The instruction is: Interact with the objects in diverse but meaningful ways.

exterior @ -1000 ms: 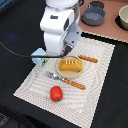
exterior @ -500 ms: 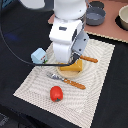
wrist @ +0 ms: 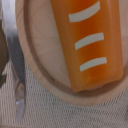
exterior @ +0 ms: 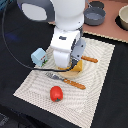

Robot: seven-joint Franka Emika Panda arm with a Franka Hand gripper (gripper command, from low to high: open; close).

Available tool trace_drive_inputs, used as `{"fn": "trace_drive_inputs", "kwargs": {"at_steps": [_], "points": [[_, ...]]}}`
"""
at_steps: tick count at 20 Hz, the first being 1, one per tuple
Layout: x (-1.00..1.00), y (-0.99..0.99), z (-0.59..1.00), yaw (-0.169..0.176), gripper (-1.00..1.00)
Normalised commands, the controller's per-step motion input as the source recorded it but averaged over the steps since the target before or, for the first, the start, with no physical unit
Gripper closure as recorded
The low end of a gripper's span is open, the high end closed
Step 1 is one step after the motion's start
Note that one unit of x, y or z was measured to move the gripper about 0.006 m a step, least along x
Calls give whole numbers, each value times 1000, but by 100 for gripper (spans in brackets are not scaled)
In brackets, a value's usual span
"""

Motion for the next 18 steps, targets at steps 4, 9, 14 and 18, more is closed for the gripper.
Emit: {"fn": "trace_drive_inputs", "kwargs": {"at_steps": [4, 9, 14, 18], "points": [[606, -161, 0, -9, -100], [574, -41, -31, -6, -100], [238, 2, -137, 5, -100], [5, 50, -184, 31, -100]]}}
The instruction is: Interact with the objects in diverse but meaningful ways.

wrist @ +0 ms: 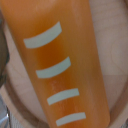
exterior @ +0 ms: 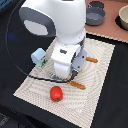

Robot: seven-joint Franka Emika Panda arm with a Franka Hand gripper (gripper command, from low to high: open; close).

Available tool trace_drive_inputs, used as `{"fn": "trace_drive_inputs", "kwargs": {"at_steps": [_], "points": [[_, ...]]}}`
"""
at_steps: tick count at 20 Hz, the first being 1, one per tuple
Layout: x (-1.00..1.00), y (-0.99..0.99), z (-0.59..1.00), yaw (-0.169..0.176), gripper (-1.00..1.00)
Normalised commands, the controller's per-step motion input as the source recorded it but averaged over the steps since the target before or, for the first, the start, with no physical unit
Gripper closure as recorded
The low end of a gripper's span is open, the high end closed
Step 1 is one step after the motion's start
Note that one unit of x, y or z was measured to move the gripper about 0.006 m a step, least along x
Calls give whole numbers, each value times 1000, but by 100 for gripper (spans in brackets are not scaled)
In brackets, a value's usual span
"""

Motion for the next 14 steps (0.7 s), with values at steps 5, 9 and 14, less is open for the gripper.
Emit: {"fn": "trace_drive_inputs", "kwargs": {"at_steps": [5, 9, 14], "points": [[0, 117, -125, 34, -100], [0, 89, -149, 27, -100], [0, 70, -201, 25, -100]]}}
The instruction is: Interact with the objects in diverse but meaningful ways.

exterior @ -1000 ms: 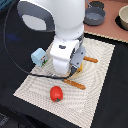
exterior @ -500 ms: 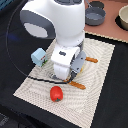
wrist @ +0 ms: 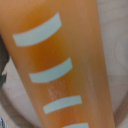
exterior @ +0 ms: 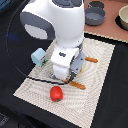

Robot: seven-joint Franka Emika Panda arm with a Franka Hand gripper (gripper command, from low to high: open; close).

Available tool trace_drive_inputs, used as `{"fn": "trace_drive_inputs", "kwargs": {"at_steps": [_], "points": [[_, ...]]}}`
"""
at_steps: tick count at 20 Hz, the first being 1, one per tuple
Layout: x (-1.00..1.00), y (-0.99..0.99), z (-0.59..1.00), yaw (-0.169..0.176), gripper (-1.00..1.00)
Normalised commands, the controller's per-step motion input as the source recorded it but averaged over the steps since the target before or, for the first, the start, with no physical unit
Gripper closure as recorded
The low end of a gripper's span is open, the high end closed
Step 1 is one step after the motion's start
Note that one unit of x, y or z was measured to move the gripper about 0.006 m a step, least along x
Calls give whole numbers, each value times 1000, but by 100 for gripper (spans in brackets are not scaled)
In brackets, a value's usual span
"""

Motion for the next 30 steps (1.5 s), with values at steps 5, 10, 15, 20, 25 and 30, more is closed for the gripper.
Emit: {"fn": "trace_drive_inputs", "kwargs": {"at_steps": [5, 10, 15, 20, 25, 30], "points": [[-50, 173, -335, 44, -100], [-132, 219, -367, 54, -100], [-76, 246, -310, 61, -100], [-19, 278, -261, 62, -100], [-25, 209, -263, 62, 100], [0, 163, -210, 63, 100]]}}
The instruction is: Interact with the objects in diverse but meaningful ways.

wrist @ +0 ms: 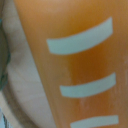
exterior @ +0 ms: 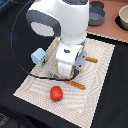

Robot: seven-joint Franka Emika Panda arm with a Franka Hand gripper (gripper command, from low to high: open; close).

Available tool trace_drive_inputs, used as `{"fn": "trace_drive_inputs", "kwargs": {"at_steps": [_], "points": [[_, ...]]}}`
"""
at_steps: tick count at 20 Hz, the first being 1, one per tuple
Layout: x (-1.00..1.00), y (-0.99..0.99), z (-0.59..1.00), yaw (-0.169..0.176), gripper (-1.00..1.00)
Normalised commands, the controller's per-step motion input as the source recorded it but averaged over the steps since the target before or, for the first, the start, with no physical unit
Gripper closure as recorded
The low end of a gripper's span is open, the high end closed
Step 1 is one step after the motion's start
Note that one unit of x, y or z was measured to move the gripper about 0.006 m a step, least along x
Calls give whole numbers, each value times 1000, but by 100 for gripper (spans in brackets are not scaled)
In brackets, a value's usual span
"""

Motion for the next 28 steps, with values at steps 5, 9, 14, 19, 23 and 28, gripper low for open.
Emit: {"fn": "trace_drive_inputs", "kwargs": {"at_steps": [5, 9, 14, 19, 23, 28], "points": [[-47, -76, 71, 21, 100], [7, -268, 781, 20, 100], [-57, -623, 1000, 51, 100], [215, -181, 1000, 24, 100], [731, 514, 761, 29, 100], [510, 777, 256, 33, 100]]}}
